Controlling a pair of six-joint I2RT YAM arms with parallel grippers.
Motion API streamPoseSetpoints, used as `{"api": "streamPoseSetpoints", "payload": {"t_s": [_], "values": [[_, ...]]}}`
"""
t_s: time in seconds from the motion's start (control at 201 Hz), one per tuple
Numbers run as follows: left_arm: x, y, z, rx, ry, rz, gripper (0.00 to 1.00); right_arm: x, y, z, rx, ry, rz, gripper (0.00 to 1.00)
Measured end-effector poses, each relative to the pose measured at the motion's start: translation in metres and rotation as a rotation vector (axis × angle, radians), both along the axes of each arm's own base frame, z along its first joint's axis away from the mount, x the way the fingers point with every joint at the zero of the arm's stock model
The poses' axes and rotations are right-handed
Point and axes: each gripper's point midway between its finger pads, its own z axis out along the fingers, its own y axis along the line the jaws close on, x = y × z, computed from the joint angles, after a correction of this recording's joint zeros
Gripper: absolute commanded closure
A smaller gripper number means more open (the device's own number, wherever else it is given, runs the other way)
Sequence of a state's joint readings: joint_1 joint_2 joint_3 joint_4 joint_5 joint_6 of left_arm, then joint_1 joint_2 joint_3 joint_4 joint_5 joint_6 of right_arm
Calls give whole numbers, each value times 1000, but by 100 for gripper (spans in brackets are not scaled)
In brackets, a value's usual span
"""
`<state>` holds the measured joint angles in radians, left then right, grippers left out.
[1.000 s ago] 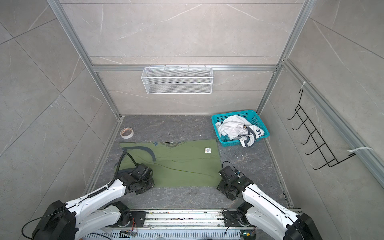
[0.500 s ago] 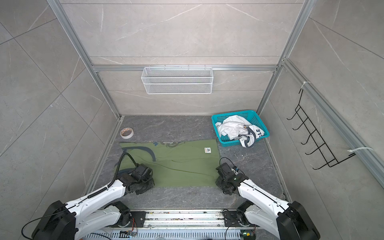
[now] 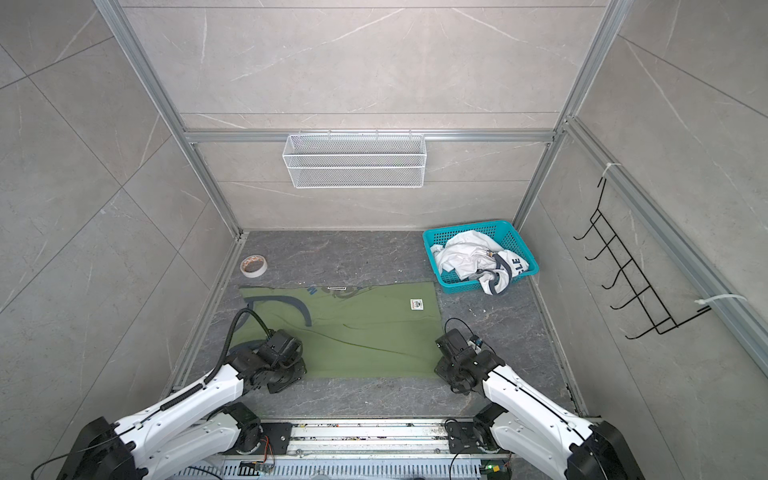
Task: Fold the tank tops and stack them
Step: 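Grasp the near edge with both grippers and carry it away from the robot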
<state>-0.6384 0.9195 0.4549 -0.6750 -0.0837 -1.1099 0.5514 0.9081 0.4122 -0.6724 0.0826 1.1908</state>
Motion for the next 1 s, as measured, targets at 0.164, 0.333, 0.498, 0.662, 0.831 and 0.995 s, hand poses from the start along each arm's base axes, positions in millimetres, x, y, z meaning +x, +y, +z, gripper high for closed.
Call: {"api": "streamPoseSetpoints", "payload": {"t_s": [0.164, 0.333, 0.498, 0.662, 0.831, 0.995], "values": [[-8, 1, 18, -28, -13, 20, 100, -8, -3, 2, 1, 13, 1, 98], [-2, -1, 36, -46, -44, 44, 100, -2, -3, 24, -20, -3, 18, 97], [15, -4, 46, 5, -55, 50, 100, 31, 5, 62, -62, -90, 54, 95], [64, -18, 77, 68, -152, 39, 100, 65, 12, 79, -124, -130, 96, 95], [107, -23, 96, 119, -248, 30, 100, 105, 16, 82, -166, -152, 111, 95], [147, -18, 89, 159, -254, 49, 100, 144, 14, 86, -200, -180, 109, 95]]}}
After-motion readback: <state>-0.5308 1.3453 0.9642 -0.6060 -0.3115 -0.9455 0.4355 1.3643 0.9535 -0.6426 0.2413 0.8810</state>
